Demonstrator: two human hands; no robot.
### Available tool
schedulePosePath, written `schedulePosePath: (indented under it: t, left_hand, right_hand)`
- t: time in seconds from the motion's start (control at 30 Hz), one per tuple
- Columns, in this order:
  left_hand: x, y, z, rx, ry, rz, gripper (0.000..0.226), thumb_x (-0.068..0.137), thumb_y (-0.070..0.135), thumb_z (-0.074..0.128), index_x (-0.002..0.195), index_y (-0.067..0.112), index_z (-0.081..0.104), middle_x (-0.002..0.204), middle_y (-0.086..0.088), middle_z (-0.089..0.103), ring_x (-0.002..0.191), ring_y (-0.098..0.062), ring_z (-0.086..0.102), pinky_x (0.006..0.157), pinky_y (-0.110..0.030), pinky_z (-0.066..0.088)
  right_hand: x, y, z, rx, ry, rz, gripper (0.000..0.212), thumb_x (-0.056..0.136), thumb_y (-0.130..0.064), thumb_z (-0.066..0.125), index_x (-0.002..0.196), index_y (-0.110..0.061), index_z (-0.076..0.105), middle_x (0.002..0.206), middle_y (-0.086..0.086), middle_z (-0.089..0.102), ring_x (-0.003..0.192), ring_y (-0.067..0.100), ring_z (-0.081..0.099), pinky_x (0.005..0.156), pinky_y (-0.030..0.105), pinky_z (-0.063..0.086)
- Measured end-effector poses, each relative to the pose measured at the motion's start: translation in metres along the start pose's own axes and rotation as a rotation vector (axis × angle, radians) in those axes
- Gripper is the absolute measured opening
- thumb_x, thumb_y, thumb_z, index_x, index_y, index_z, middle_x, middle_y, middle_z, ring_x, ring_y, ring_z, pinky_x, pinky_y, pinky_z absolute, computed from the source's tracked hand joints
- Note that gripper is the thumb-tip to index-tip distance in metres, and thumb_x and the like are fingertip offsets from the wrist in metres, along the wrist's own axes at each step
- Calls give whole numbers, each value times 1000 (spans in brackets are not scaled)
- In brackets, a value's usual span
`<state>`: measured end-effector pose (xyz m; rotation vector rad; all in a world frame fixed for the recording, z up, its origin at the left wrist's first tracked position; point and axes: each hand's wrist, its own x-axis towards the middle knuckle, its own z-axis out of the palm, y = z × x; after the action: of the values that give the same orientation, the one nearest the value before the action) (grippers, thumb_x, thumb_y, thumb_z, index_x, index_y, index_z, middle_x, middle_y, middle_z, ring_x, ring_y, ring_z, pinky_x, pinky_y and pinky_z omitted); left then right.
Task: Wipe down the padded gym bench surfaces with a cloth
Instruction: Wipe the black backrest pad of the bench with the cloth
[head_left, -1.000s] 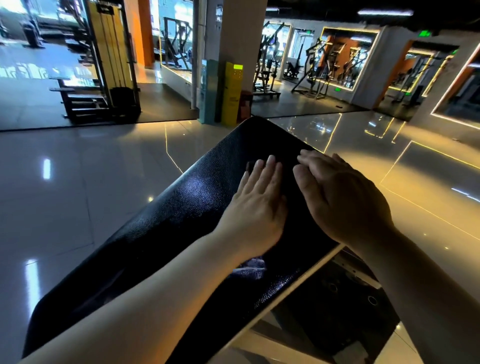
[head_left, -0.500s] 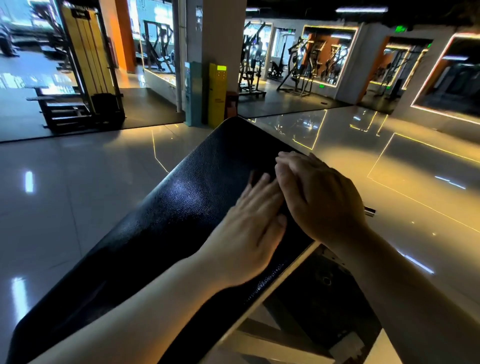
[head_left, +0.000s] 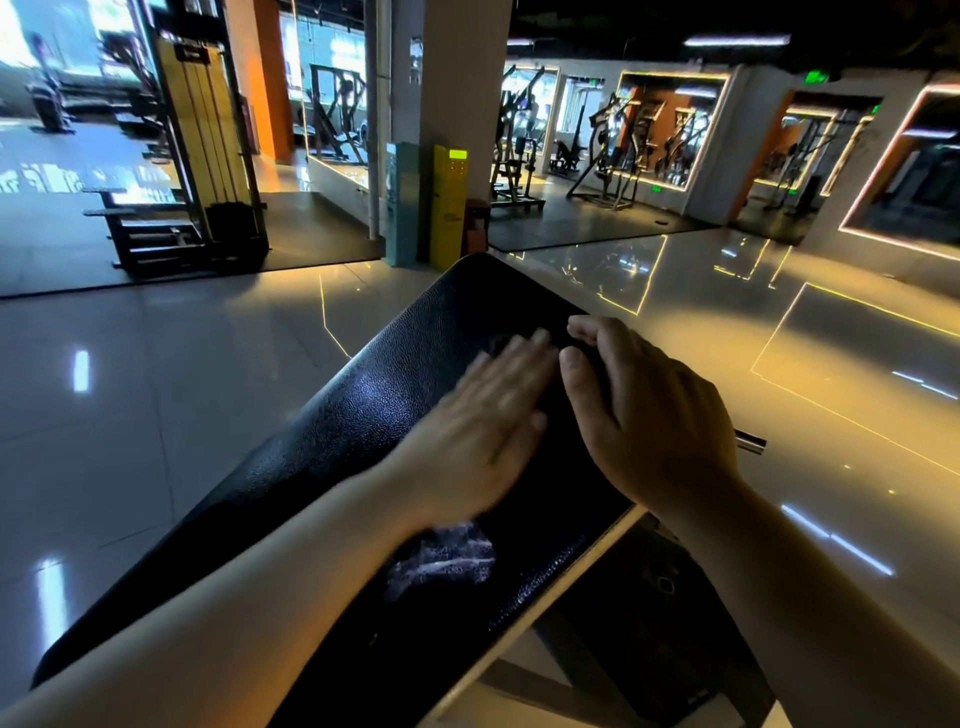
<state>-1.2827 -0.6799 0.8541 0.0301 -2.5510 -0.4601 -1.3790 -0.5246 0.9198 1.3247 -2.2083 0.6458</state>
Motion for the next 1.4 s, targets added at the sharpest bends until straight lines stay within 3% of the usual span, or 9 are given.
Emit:
schedulePosePath:
  t: [0.13, 0.3, 0.37, 0.5, 0.7, 0.87, 1.07, 1.27, 1.4]
  left_hand:
    - [28, -17, -4, -82, 6, -285, 69, 96, 46, 19, 158, 23, 3, 165, 6, -10, 150, -7, -17, 124, -40, -5]
    - [1, 13, 2, -88, 14, 41, 57, 105, 35, 31, 158, 24, 13, 165, 11, 2, 151, -4, -7, 124, -33, -3]
    - [8, -7, 0, -76, 36, -25, 58, 104, 40, 28, 158, 25, 14, 166, 10, 4, 152, -5, -5, 125, -39, -1]
    - [36, -14, -3, -52, 46, -348, 61, 102, 45, 20, 158, 26, 3, 164, 10, -7, 150, -6, -15, 124, -41, -3]
    - [11, 20, 4, -99, 34, -163, 58, 105, 44, 20, 157, 28, 4, 164, 17, -7, 149, 3, -12, 123, -27, -6]
    - [24, -13, -1, -59, 60, -376, 64, 98, 46, 20, 155, 27, 0, 163, 13, -9, 148, 2, -15, 124, -34, -3]
    - [-12, 3, -3, -76, 1, -41, 56, 105, 29, 30, 158, 18, 13, 166, 6, 3, 153, -9, -2, 125, -36, 1]
    - [0, -54, -12, -148, 48, -342, 70, 91, 25, 29, 158, 26, 9, 164, 13, -3, 150, 0, -10, 125, -39, 2]
    - [-16, -27, -6, -167, 4, -42, 72, 88, 17, 34, 158, 20, 18, 166, 8, 6, 152, -5, -5, 125, -35, -3]
  right_hand:
    - [-1, -4, 1, -2, 28, 2, 41, 104, -40, 37, 129, -16, 59, 116, 3, 73, 107, 23, 69, 83, 26, 45]
    - [-3, -2, 5, -98, 21, -44, 41, 103, -34, 39, 133, -13, 58, 132, 5, 66, 122, 22, 62, 106, 30, 39]
    - [-3, 0, 9, -153, -5, -43, 42, 101, -31, 40, 135, -13, 58, 142, 6, 59, 133, 24, 53, 112, 29, 30]
    - [0, 1, 13, -250, -3, -52, 46, 96, -27, 41, 133, -8, 62, 140, 11, 60, 134, 26, 53, 110, 33, 27]
    - [-1, 4, 16, -285, 36, -109, 58, 92, -32, 29, 129, -7, 64, 134, 12, 64, 129, 26, 58, 108, 35, 31]
    - [0, 9, 19, -261, 43, -134, 57, 87, -26, 32, 127, -4, 66, 132, 14, 65, 126, 27, 61, 106, 38, 37]
    - [-4, 9, 12, -221, -44, -126, 51, 91, -31, 41, 132, -12, 64, 141, 10, 59, 134, 23, 53, 112, 36, 30]
    - [3, 7, 17, -315, -85, -81, 52, 92, -36, 40, 132, -11, 64, 143, 9, 57, 133, 22, 53, 111, 36, 28]
    - [10, -11, 31, -400, -215, -4, 64, 95, -47, 30, 147, -14, 48, 157, 13, 39, 148, 26, 33, 120, 39, 17]
